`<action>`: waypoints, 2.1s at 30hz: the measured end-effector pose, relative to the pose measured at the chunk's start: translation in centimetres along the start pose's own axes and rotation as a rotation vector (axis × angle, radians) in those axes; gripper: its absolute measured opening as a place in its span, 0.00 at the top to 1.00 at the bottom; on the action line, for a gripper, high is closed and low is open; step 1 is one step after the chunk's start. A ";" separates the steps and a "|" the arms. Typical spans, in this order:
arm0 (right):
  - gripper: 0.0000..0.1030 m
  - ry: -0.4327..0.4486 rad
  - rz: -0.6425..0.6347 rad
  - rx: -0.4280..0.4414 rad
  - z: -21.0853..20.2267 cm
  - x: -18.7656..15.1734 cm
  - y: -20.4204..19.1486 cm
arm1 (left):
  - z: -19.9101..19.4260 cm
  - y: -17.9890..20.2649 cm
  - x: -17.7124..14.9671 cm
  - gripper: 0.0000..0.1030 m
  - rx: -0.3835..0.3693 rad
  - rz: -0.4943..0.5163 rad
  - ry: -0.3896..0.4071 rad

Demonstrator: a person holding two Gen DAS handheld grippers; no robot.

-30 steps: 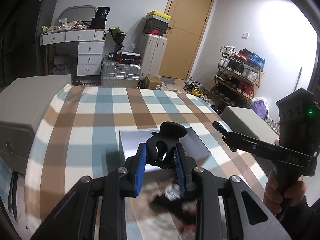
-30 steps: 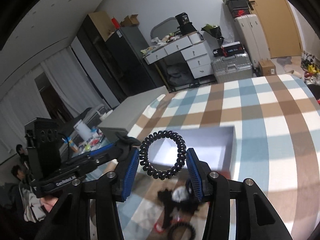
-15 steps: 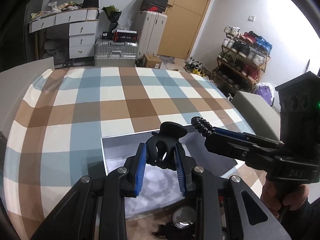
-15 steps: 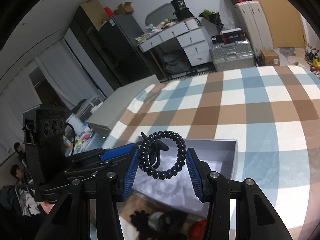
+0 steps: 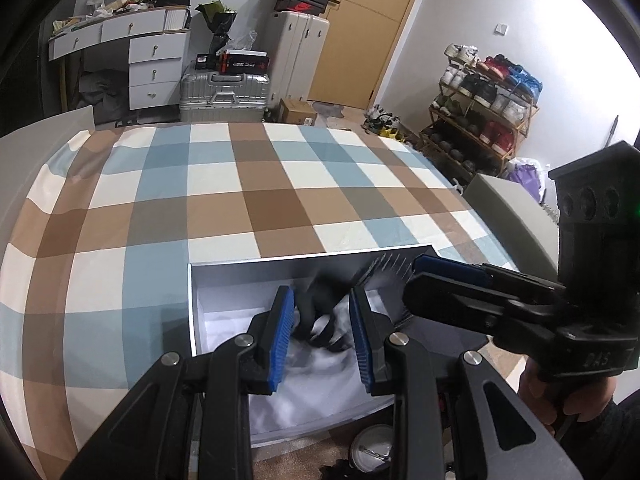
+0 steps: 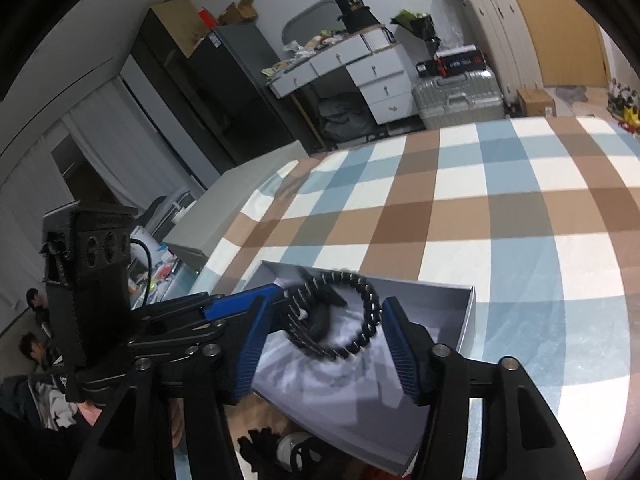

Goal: Organize jewelry
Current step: 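Carry the clip and hair tie into the silver box and open both tools, then grasp the clear ring with red top with the left tool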

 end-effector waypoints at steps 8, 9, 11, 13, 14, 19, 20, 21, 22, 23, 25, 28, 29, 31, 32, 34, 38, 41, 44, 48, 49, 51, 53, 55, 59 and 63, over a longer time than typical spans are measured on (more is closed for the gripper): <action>0.23 0.101 0.003 -0.011 -3.7 0.1 -0.6 | -2.0 0.0 0.1 0.61 0.037 0.011 0.049; 0.19 0.113 0.004 -0.018 -4.2 0.1 -0.7 | -2.2 0.0 0.1 0.61 0.039 0.010 0.055; 0.15 0.143 -0.007 -0.041 -5.6 0.0 -1.0 | -3.0 0.0 0.0 0.61 0.054 0.007 0.072; 0.13 0.168 -0.014 -0.055 -6.7 -0.1 -1.3 | -3.6 -0.1 -0.2 0.55 0.074 0.003 0.087; 0.11 0.177 -0.018 -0.059 -7.2 -0.3 -1.6 | -4.0 0.0 -0.4 0.52 0.083 -0.001 0.100; 0.04 0.216 -0.034 -0.086 -9.3 -1.1 -2.7 | -5.7 0.6 -1.1 0.43 0.126 0.003 0.154; 0.00 0.225 -0.039 -0.094 -9.6 -1.2 -2.9 | -6.0 0.8 -1.3 0.42 0.135 0.006 0.163; 0.00 0.234 -0.047 -0.100 -9.9 -1.4 -3.2 | -6.3 1.1 -1.5 0.38 0.145 0.008 0.175; 0.00 0.246 -0.060 -0.110 -10.3 -1.6 -3.7 | -6.5 1.3 -1.6 0.33 0.153 0.009 0.186; 0.00 0.256 -0.068 -0.118 -10.6 -1.9 -4.0 | -6.7 1.4 -1.7 0.30 0.163 0.011 0.195; 0.00 0.275 -0.082 -0.134 -11.3 -2.4 -4.5 | -7.3 1.9 -1.9 0.26 0.191 0.021 0.225; 0.00 0.302 -0.091 -0.142 -12.3 -3.2 -5.2 | -8.0 2.1 -2.2 0.23 0.206 0.032 0.249; 0.00 0.311 -0.093 -0.143 -12.6 -3.3 -5.4 | -8.2 2.2 -2.3 0.22 0.209 0.032 0.254; 0.00 0.335 -0.098 -0.157 -13.2 -3.7 -5.8 | -8.7 2.4 -2.6 0.20 0.214 0.039 0.267; 0.00 0.345 -0.106 -0.161 -13.6 -4.0 -6.2 | -8.9 2.4 -2.8 0.20 0.220 0.041 0.273; 0.00 0.352 -0.117 -0.163 -14.0 -4.4 -6.7 | -9.3 2.5 -3.2 0.19 0.229 0.041 0.282; 0.00 0.375 -0.134 -0.173 -14.9 -5.6 -7.7 | -9.9 2.6 -4.1 0.14 0.232 0.019 0.298; 0.00 0.385 -0.140 -0.190 -15.4 -6.5 -8.1 | -10.5 2.8 -5.0 0.10 0.233 0.010 0.318; 0.00 0.382 -0.139 -0.199 -15.7 -7.4 -8.3 | -10.9 3.0 -5.9 0.02 0.249 0.007 0.335; 0.00 0.368 -0.151 -0.232 -15.9 -8.7 -8.5 | -10.9 3.3 -7.1 0.01 0.248 0.006 0.330; 0.00 0.364 -0.152 -0.239 -15.9 -9.1 -8.5 | -10.8 3.3 -7.4 0.01 0.249 0.005 0.324; 0.00 0.356 -0.146 -0.244 -15.8 -9.8 -8.5 | -10.4 3.1 -8.2 0.01 0.248 -0.004 0.310; 0.00 0.334 -0.143 -0.262 -15.5 -10.6 -8.2 | -9.9 2.9 -9.2 0.01 0.257 -0.015 0.291; 0.00 0.320 -0.145 -0.285 -15.4 -11.1 -7.9 | -9.0 2.7 -10.2 0.01 0.251 -0.019 0.257; 0.00 0.303 -0.137 -0.345 -15.1 -12.2 -7.2 | -7.5 2.7 -12.2 0.01 0.227 -0.018 0.183; 0.00 0.265 -0.137 -0.373 -14.2 -13.7 -6.7 | -6.5 2.8 -13.7 0.01 0.206 -0.031 0.120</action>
Point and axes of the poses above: each gripper's, at about its wrist camera, not at the fingertips, and z roughly the way its jaws point, y to its right, x to its top, the point moved 6 cm from there along z, roughly the way its jaws point, and after that the axes turned 4 degrees about -y, right-handed, at the moved point
